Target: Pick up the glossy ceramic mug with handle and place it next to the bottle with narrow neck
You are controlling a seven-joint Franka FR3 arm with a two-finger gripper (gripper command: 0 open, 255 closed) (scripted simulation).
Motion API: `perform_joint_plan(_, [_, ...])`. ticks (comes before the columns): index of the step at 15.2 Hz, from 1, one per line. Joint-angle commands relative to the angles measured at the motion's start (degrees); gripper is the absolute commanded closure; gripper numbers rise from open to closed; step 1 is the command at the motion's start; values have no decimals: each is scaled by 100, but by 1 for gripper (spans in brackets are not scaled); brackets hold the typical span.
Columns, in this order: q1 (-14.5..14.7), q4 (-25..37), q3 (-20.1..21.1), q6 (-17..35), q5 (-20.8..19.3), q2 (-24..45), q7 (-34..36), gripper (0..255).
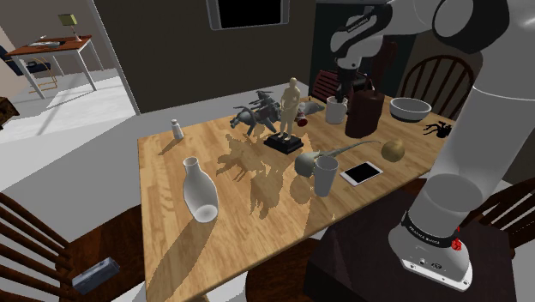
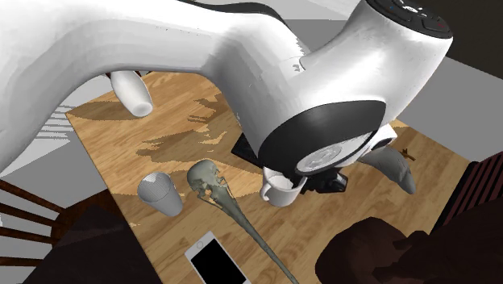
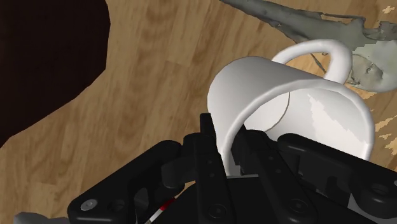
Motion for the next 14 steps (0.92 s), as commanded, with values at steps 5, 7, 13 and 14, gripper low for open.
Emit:
perform_joint_plan(5, [13,319,-1,-449,-97,-152,86,255])
perform_joint_plan(7, [16,433,0,-596,-121,-192,108,255])
perform_joint_plan(13, [22,804,4,-1042,-175,-280,163,255])
perform_joint_plan(14, [23,871,4,-1117,-181,-289,170,255])
